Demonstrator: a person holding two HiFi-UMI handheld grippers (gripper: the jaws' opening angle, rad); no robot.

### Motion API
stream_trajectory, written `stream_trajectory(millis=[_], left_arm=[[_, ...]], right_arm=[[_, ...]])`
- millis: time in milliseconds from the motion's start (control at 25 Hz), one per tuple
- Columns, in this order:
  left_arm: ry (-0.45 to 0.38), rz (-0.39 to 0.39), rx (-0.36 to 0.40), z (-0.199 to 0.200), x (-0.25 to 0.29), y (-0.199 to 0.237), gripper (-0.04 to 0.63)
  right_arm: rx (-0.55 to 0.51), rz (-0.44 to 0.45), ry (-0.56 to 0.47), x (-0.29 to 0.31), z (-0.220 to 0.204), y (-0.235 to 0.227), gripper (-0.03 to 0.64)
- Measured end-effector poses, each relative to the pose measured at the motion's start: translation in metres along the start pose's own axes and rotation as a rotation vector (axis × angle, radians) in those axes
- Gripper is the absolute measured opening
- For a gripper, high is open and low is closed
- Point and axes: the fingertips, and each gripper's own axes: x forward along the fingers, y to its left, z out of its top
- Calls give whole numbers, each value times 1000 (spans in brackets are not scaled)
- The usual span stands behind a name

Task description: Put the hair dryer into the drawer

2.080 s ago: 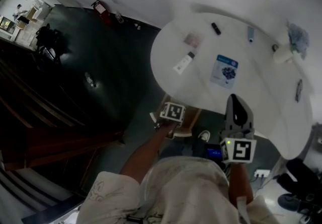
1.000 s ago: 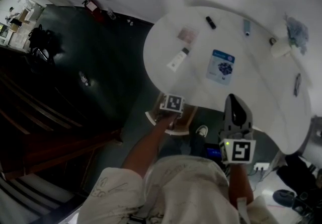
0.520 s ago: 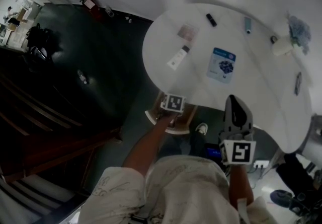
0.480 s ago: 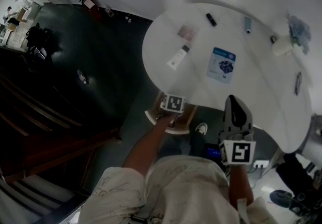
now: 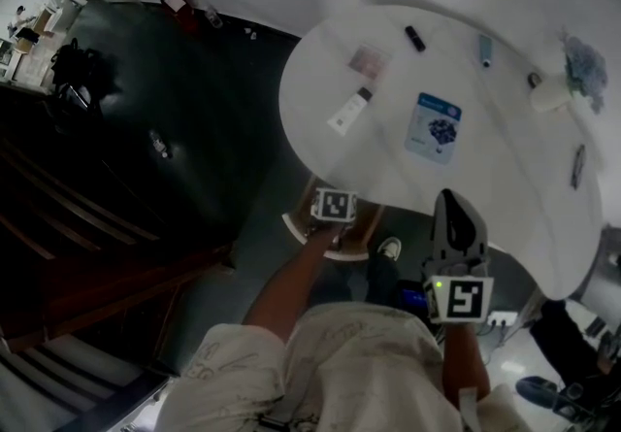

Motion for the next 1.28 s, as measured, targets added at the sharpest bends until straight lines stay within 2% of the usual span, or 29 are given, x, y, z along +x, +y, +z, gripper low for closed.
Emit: stream_trajectory(millis=[120, 320, 520, 800, 960, 1120, 1280], left_arm=[[19, -45, -35, -7, 4, -4, 247], [-2, -38, -24, -4, 5, -2, 247], [-83, -67, 13, 7, 7, -9, 244], [-51, -55, -4, -6, 2, -8, 244], [-72, -85, 0, -3, 0, -15, 245], [-96, -63, 29, 3, -12, -13, 244], [-72, -83, -4, -4, -23, -17, 244]], right_arm=[[-8, 5, 9, 0, -2, 1, 5], [-12, 8, 15, 0, -5, 4, 5], [-8, 11, 27, 0, -8, 7, 5], [-15, 22, 9, 0, -4, 12, 5], [-17, 23, 4, -1, -3, 14, 5], [-17, 25, -7, -3, -1, 15, 5], [-14, 18, -22, -4, 2, 14, 5]])
